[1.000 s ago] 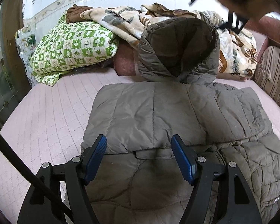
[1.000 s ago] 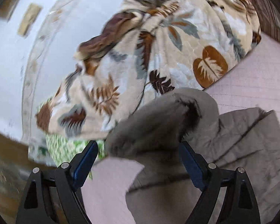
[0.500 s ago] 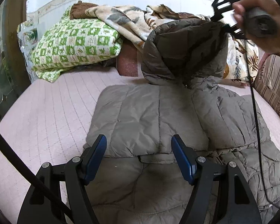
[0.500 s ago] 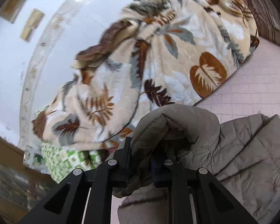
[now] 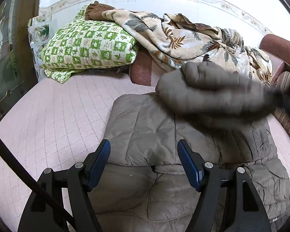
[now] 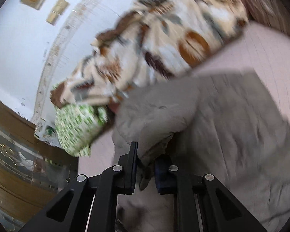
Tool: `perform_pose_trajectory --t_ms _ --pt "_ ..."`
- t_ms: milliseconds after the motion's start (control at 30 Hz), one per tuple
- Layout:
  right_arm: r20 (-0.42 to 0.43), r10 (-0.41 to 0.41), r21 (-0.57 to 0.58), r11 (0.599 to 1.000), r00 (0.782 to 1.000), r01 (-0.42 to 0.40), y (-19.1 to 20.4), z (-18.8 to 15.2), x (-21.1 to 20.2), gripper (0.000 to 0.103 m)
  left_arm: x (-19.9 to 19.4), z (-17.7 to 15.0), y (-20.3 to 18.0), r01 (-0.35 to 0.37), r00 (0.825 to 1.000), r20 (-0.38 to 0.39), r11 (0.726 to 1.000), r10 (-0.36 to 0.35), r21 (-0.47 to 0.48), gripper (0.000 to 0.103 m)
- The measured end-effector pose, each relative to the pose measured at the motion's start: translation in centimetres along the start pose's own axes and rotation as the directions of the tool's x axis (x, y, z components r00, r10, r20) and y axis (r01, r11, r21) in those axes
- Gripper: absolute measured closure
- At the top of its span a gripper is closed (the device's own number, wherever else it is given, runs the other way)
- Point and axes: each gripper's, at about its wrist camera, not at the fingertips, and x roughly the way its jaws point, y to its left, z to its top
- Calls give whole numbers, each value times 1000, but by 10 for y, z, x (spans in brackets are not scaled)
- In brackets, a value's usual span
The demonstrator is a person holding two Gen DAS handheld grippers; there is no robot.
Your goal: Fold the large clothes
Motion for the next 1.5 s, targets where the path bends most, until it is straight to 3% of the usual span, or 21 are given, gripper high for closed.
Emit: perform_pose_trajectory --t_ms 167,267,367,500,633,733,867,1033,1167,1267,1367,1500 --pt "-104 -67 26 997 992 70 -50 -53 35 89 6 1 -3 25 1000 -9 1000 -25 -12 32" --pt "-148 -134 -28 991 980 131 -74 -64 65 89 12 0 -7 31 999 -25 1000 -31 -1 32" --pt "-132 -106 -36 994 986 102 -81 -64 65 87 15 0 -9 33 999 -26 999 -32 3 32" --pt "-162 -113 -102 990 980 97 -70 -60 43 58 17 2 -4 25 999 -29 999 -25 -21 32" --pt "-116 -110 -196 977 987 86 -43 -61 11 58 18 4 3 30 999 -27 998 -31 -59 32" --pt "-47 -93 -323 944 995 73 -5 -60 5 58 17 5 4 38 999 -21 997 -40 -64 32" --pt "8 -83 -457 886 997 78 33 -50 32 58 22 9 2 67 997 -26 996 -69 -56 32" --pt "18 -190 -566 808 982 166 37 -50 84 58 36 26 -2 131 990 -41 989 -134 -65 32" --pt "-139 -223 -555 825 965 111 6 -70 123 58 49 38 -4 125 991 -40 990 -128 -70 32" --pt "-127 -185 -558 825 975 84 4 -71 116 58 60 46 -6 137 988 -53 987 -143 -89 32" --pt "-134 -101 -508 861 986 19 6 -56 91 58 63 56 -13 137 989 -41 988 -140 -70 32" --pt "-15 -70 -502 863 997 53 4 -21 53 58 70 66 -22 141 989 -31 988 -143 -67 32"
